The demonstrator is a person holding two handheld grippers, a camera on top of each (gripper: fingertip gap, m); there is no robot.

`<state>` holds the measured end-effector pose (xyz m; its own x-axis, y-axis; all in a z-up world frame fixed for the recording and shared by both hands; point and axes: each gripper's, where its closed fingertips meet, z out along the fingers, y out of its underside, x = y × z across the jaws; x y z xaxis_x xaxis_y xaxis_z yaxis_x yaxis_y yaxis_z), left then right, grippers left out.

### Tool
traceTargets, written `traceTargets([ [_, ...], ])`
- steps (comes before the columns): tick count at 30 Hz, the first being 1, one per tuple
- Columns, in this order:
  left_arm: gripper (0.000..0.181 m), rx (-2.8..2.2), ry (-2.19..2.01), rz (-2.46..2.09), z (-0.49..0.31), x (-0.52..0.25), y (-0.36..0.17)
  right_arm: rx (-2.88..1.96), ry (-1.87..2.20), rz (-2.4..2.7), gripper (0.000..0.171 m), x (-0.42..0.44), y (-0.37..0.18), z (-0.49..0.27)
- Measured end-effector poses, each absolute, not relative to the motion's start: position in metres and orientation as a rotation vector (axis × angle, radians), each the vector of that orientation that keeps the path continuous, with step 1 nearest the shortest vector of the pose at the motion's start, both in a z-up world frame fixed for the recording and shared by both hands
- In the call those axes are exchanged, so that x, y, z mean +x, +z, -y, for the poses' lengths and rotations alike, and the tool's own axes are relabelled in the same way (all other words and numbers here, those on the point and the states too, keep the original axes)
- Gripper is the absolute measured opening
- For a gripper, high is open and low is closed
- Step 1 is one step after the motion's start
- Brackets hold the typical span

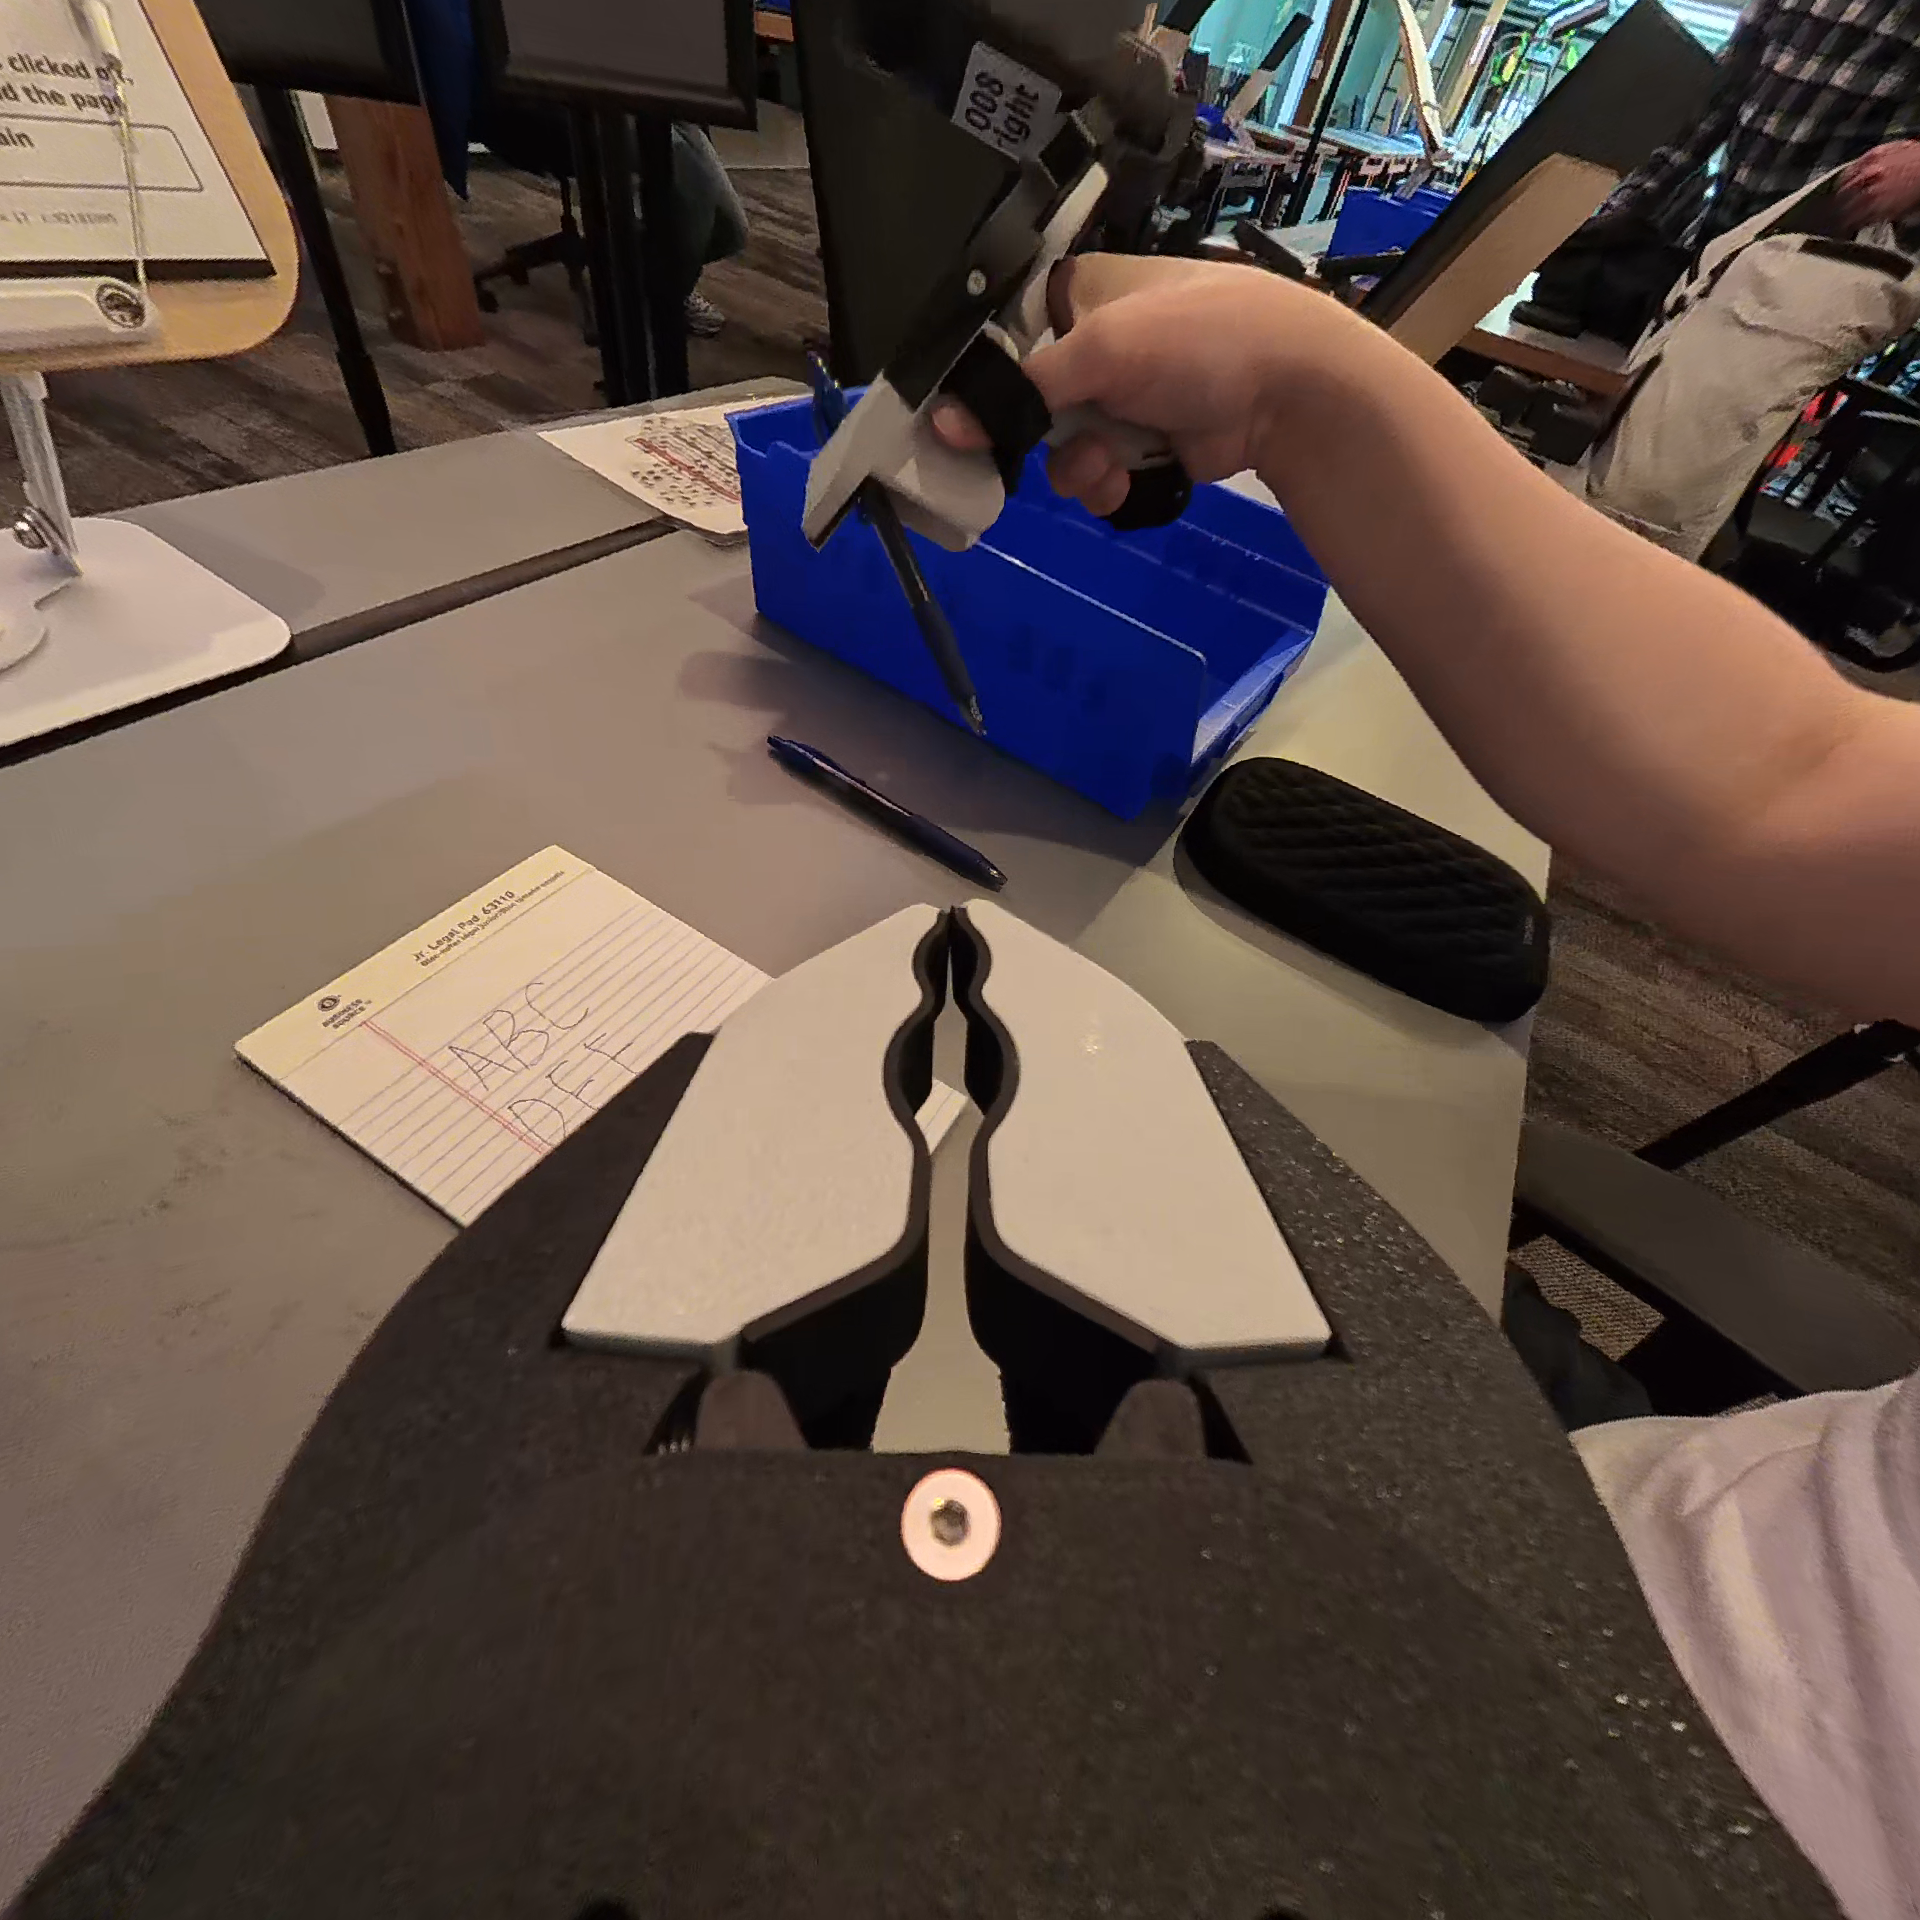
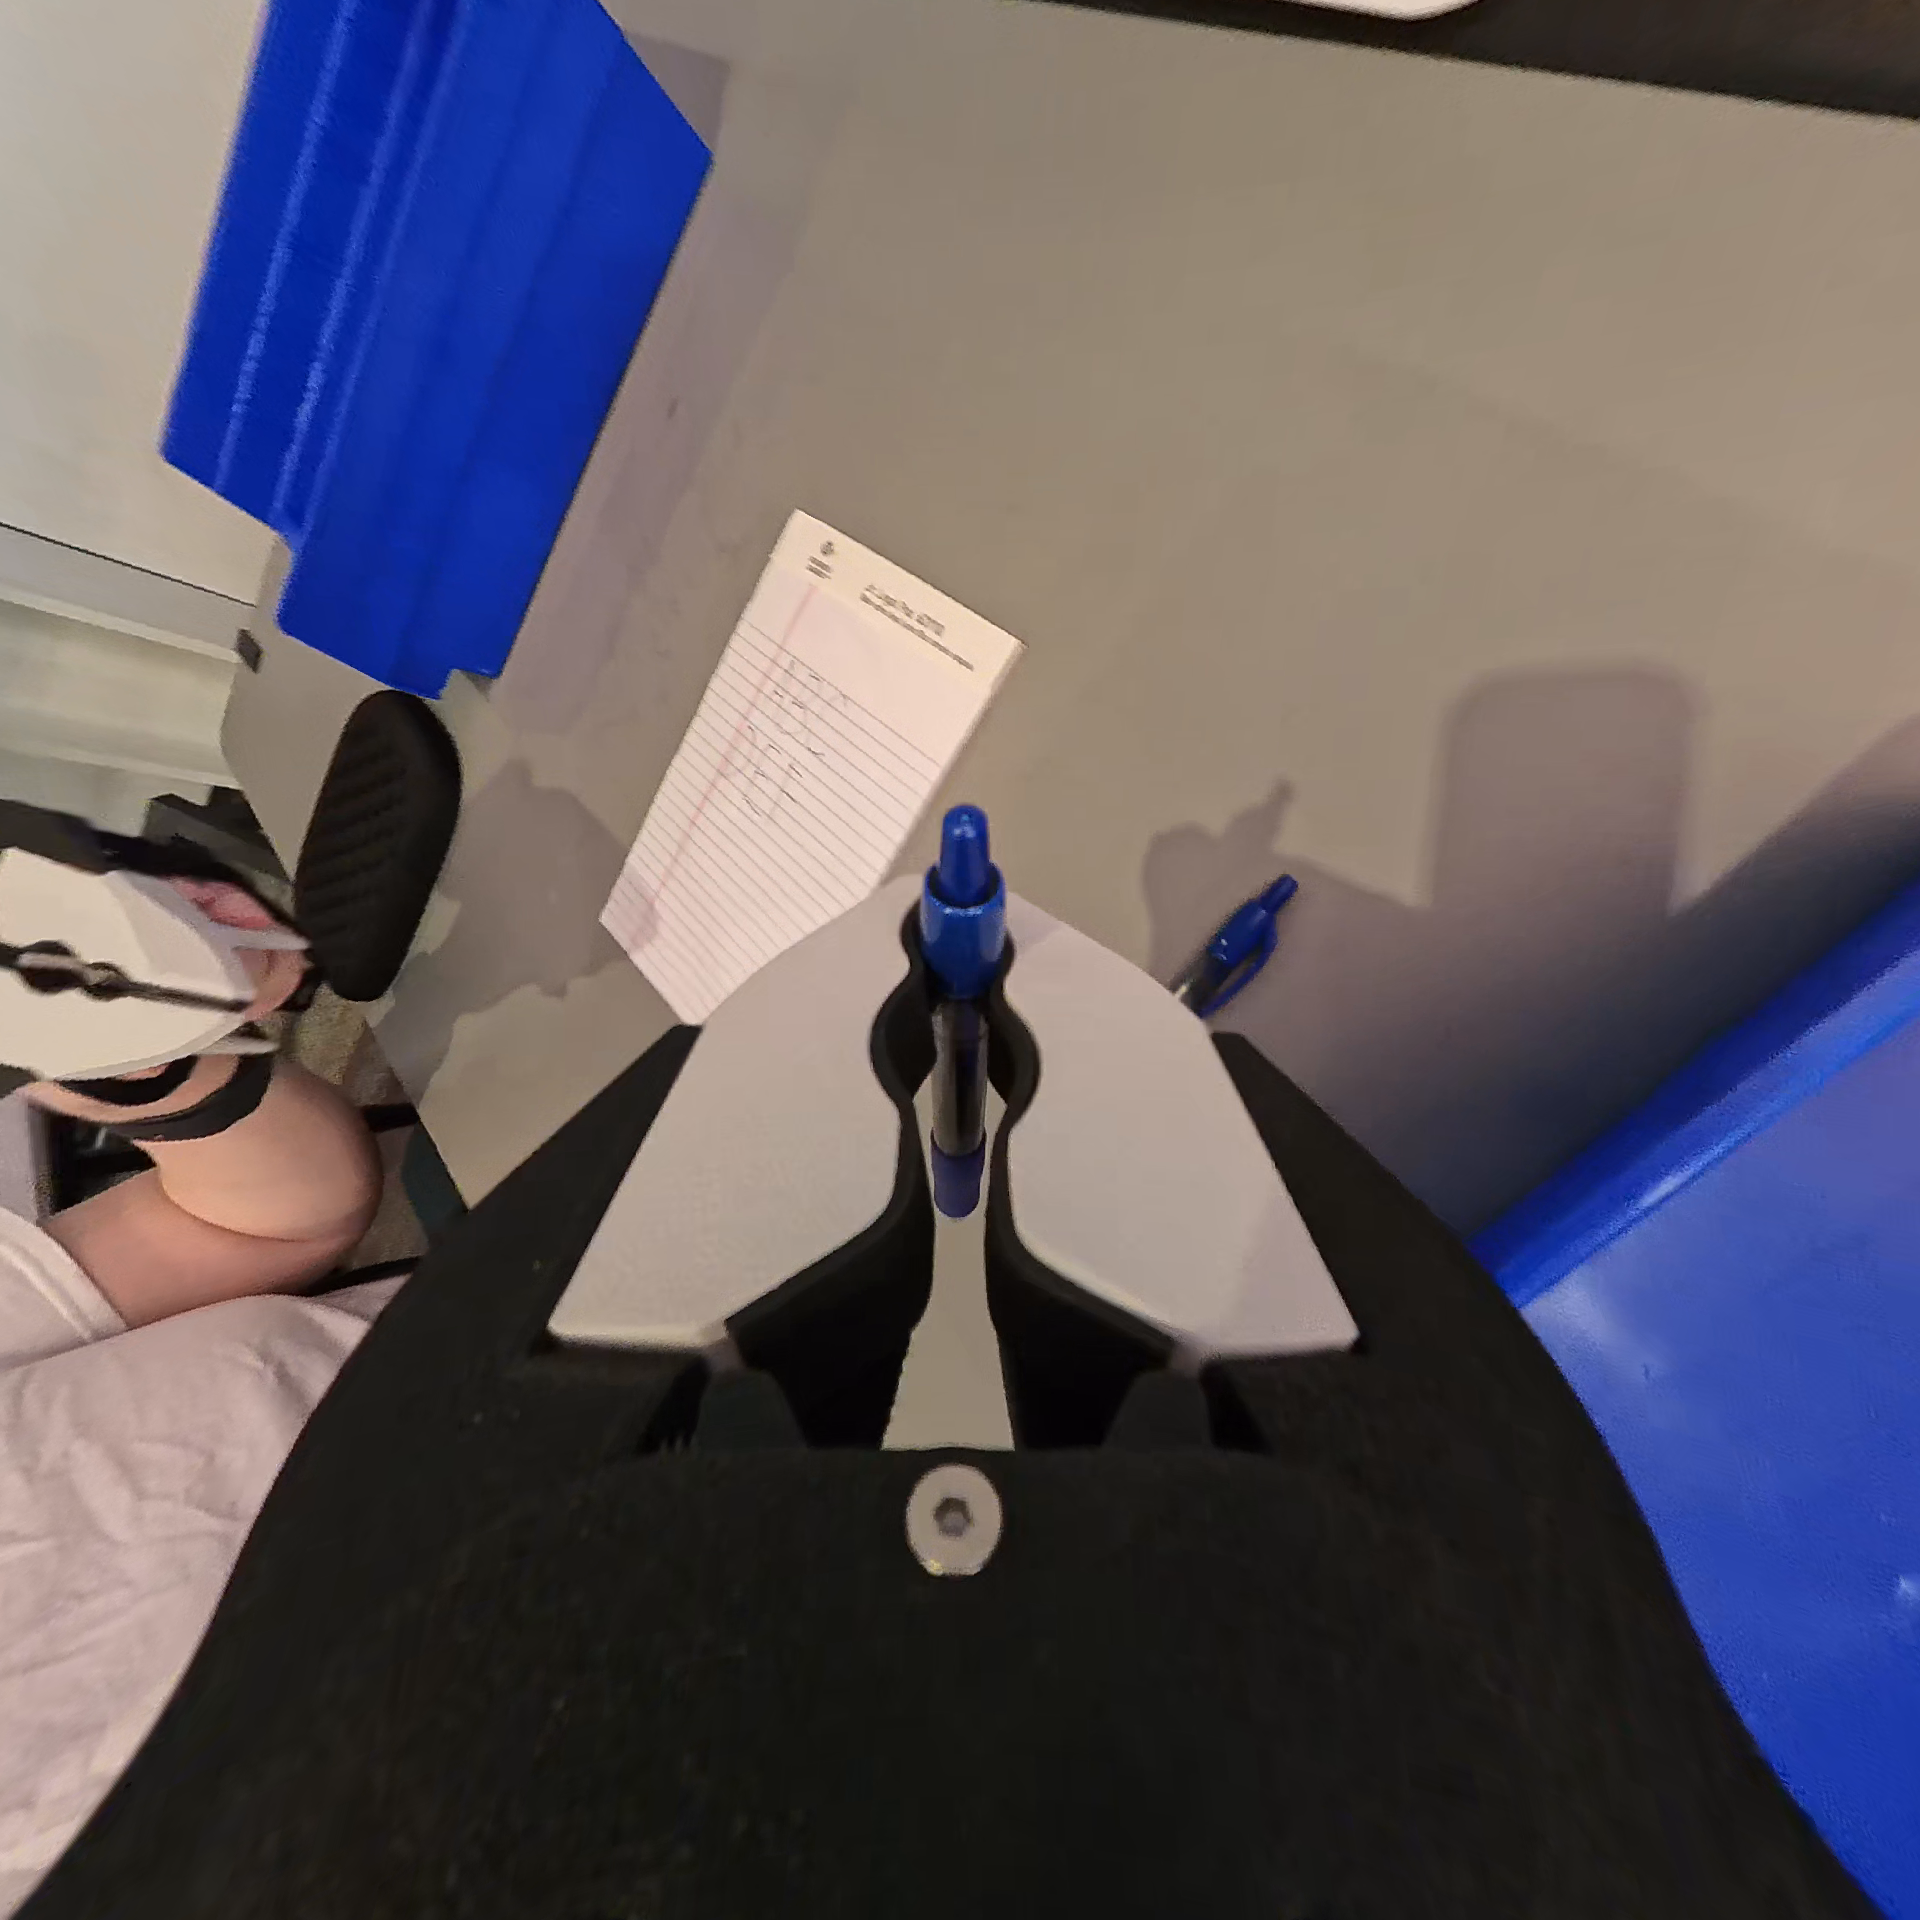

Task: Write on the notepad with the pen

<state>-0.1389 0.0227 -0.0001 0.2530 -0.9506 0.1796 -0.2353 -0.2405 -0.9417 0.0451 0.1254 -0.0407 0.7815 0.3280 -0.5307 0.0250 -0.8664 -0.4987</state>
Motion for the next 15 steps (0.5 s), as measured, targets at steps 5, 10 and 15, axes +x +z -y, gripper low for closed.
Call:
traceTargets([
  [5,0.000,-1.659,-1.070,-1.123,-0.015,-0.137,0.003,-2.619,0.754,0.201,0.005,0.055,-0.063,-0.120],
  [10,0.000,-1.655,-1.076,-1.140,-0.008,-0.136,0.003,-2.750,0.642,0.129,0.005,0.063,-0.089,-0.114],
  [15,0.000,-1.653,-1.081,-1.143,-0.002,-0.137,0.005,-2.779,0.622,0.101,0.005,0.059,-0.093,-0.114],
])
